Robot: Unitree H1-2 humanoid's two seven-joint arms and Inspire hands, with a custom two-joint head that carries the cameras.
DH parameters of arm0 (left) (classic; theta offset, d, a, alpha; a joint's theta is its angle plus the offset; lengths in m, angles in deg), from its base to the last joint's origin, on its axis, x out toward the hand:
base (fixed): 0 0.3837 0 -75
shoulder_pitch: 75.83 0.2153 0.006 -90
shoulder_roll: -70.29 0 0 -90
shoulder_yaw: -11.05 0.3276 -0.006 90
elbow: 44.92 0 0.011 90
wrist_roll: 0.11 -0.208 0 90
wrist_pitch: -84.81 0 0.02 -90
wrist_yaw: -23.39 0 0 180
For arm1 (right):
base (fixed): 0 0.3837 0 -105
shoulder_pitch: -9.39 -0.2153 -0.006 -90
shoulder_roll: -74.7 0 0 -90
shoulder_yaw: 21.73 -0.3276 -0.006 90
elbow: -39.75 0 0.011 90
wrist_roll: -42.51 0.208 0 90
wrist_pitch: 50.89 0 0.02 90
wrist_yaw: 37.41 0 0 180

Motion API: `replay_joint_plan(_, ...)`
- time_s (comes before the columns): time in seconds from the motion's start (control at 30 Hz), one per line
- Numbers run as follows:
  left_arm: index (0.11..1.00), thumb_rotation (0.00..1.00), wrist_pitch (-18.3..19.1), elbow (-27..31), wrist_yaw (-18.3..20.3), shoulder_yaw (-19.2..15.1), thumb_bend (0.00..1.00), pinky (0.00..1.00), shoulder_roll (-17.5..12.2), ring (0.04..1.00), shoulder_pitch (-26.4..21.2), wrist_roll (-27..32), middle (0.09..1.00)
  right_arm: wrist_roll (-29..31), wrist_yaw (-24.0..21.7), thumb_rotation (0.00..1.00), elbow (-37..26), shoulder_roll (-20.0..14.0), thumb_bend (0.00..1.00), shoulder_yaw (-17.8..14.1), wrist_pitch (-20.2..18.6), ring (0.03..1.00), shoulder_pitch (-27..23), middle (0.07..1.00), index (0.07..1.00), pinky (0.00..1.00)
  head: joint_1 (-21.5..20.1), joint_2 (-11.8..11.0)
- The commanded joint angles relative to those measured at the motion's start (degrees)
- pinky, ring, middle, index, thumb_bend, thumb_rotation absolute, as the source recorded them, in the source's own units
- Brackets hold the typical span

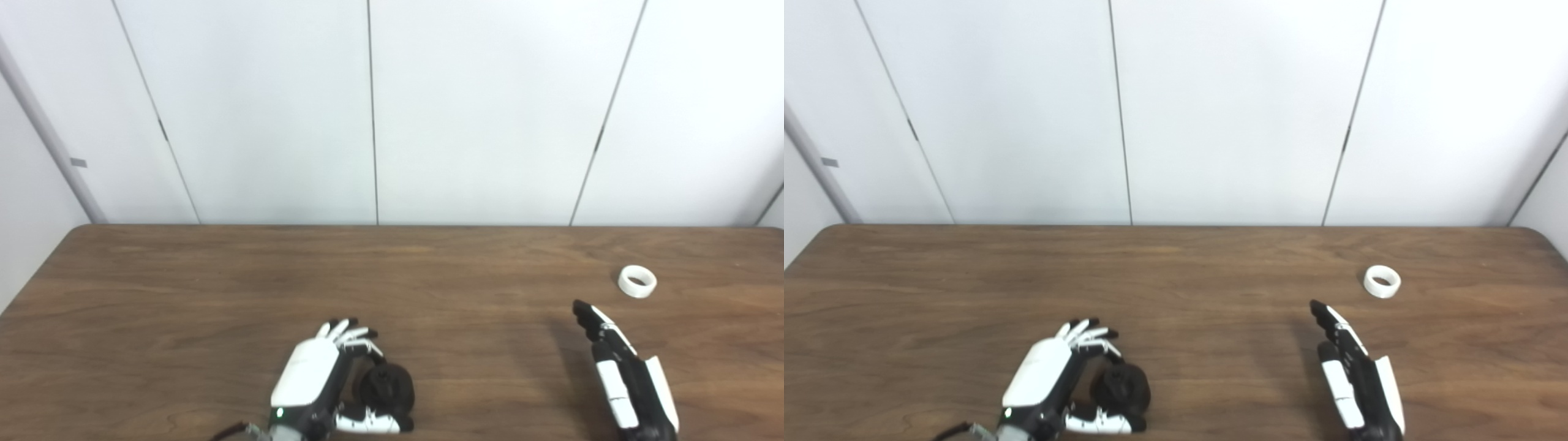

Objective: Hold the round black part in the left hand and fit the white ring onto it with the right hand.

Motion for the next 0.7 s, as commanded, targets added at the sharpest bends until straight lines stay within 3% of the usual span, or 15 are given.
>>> replay_joint_plan(0.0,0.483,0.05,-2.0,0.1,-1.4,0.4,0.52,1.0,0.3,0.952,0.0,-1.7,0.837,0.0,0.5,1.0,-0.7,0.6,0.54,0.7,0.3,0.91,0.8,0.887,0.863,0.93,-0.5,0.4)
replay_joint_plan(0.37,0.484,0.05,-6.3,-4.7,-4.1,0.8,0.52,1.0,-0.2,0.936,2.4,-3.5,0.832,-0.4,1.2,1.0,-3.0,0.5,0.56,1.0,-1.0,0.9,1.2,0.876,0.861,0.92,-2.1,2.5)
replay_joint_plan(0.67,0.484,0.05,-7.2,-5.8,-4.5,0.5,0.52,1.0,-0.2,0.928,3.2,-3.7,0.826,0.2,1.0,1.0,-3.9,-0.6,0.54,0.5,-1.2,0.912,1.6,0.886,0.876,0.94,-2.8,3.9)
